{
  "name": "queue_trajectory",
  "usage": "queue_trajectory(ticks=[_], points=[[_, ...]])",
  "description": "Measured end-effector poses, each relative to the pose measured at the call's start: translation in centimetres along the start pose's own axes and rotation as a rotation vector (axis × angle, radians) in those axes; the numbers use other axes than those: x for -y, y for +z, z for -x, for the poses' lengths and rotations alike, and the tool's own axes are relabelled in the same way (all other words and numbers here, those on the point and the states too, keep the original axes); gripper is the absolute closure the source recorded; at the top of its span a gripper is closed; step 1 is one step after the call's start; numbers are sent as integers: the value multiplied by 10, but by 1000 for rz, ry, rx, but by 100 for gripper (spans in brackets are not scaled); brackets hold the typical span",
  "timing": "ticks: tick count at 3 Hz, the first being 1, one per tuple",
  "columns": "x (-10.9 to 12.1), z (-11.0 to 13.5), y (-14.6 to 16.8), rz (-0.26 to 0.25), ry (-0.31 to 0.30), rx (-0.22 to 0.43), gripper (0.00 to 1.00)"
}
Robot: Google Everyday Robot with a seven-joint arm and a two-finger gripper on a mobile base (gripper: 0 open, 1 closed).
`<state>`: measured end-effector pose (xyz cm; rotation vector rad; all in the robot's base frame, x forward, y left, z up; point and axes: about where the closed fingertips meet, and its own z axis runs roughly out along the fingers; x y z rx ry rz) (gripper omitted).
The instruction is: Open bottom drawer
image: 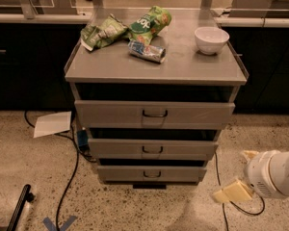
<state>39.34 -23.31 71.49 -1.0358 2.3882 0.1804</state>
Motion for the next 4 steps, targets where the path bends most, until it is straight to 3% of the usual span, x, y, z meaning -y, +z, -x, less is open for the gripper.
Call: queue_trajectory(ticks=[3,4], points=[[0,0,-1,-1,-1,0,89],[6,-6,14,-13,33,9,100]])
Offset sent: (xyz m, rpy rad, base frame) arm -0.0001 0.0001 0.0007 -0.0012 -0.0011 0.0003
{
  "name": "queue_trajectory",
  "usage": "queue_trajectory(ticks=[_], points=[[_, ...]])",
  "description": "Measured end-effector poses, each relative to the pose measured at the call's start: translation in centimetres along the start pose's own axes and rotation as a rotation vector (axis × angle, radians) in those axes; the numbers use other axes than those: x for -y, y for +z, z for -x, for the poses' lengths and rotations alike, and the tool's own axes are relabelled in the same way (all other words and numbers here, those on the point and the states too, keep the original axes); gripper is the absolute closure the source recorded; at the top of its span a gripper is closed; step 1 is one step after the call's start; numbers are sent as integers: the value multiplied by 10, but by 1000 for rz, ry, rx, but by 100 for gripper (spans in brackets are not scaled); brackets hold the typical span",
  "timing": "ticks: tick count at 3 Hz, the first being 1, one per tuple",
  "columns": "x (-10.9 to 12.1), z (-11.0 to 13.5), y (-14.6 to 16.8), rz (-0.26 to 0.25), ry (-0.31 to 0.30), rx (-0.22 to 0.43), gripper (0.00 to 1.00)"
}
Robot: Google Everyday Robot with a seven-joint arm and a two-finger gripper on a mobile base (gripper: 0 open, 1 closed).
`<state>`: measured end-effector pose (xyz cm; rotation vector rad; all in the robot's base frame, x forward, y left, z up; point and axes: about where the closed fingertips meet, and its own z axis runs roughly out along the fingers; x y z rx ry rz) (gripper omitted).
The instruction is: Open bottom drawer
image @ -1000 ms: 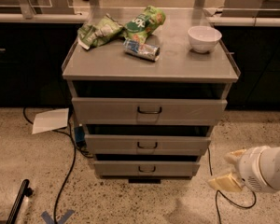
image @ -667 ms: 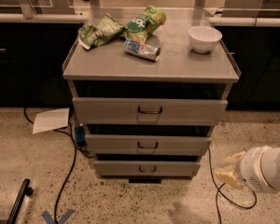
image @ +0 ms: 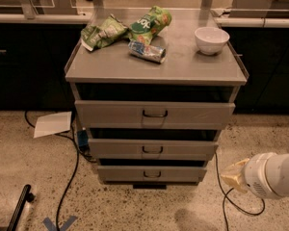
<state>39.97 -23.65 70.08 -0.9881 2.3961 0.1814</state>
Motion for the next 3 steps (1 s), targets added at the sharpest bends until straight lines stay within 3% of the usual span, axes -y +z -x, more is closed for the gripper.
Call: queue_trajectory(ticks=[1,2,3], points=[[12,-17,37,-10,67,97,100],[48,-21,79,-79,102,247,100],[82,-26,128,-124,177,354,100]])
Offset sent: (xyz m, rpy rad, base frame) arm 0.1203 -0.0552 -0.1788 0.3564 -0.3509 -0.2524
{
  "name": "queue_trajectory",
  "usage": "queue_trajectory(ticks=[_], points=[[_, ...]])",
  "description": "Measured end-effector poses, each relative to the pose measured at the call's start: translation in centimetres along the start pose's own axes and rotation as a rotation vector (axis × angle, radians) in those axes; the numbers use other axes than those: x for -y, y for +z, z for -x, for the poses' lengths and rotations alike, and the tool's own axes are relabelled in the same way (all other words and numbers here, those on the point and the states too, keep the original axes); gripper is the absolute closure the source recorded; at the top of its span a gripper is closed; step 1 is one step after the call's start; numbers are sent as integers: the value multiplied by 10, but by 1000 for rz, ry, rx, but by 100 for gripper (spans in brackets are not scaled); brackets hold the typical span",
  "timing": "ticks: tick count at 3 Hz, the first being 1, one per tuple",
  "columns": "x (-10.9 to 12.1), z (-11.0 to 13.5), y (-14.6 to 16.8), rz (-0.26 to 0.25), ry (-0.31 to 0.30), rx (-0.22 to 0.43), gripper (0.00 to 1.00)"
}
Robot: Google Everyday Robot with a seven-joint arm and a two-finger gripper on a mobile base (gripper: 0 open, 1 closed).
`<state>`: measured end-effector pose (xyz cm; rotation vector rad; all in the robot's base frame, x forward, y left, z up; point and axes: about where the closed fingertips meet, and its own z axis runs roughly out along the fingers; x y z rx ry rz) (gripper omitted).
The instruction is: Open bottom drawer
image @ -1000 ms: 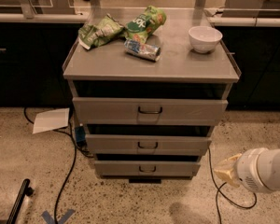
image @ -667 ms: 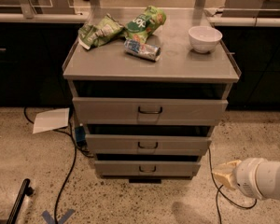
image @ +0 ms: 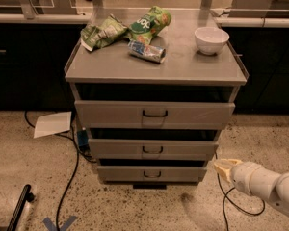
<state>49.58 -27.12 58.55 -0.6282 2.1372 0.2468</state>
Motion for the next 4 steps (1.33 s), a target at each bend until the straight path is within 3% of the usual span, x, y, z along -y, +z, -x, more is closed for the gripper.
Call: queue_trajectory(ticks=[1,2,3,4], points=[[1,-42,63,68,90,-1,100],[1,-42,63,68,90,-1,100],[5,-77,83,39,133,-33,100],[16,-135,115,-10,245,-43,100]])
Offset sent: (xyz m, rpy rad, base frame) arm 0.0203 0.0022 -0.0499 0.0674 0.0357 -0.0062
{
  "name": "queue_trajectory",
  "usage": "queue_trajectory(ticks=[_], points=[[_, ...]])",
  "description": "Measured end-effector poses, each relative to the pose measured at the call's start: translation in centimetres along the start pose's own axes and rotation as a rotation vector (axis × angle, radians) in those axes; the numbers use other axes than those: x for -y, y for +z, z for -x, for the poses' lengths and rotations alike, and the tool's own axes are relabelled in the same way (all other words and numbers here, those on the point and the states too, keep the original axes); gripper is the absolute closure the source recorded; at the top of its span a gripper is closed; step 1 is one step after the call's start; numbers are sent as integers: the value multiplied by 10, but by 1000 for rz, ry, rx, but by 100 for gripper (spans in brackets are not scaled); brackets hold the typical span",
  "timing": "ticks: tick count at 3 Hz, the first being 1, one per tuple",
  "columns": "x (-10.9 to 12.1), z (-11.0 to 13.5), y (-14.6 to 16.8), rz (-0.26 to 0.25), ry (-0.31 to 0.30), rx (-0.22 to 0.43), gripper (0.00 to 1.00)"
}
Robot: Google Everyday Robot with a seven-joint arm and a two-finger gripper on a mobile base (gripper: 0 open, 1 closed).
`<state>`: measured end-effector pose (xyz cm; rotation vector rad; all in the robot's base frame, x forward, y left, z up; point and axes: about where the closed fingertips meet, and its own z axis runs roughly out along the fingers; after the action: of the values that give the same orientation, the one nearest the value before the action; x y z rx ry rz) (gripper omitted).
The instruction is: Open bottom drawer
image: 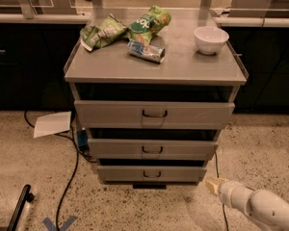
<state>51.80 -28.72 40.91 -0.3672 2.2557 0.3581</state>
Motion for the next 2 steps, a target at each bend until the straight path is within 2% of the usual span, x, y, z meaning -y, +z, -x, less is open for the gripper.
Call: queue_trajectory(ticks=[1,2], points=[[11,-58,42,-20,104,-13,100],[9,-91,80,7,163,-33,100]])
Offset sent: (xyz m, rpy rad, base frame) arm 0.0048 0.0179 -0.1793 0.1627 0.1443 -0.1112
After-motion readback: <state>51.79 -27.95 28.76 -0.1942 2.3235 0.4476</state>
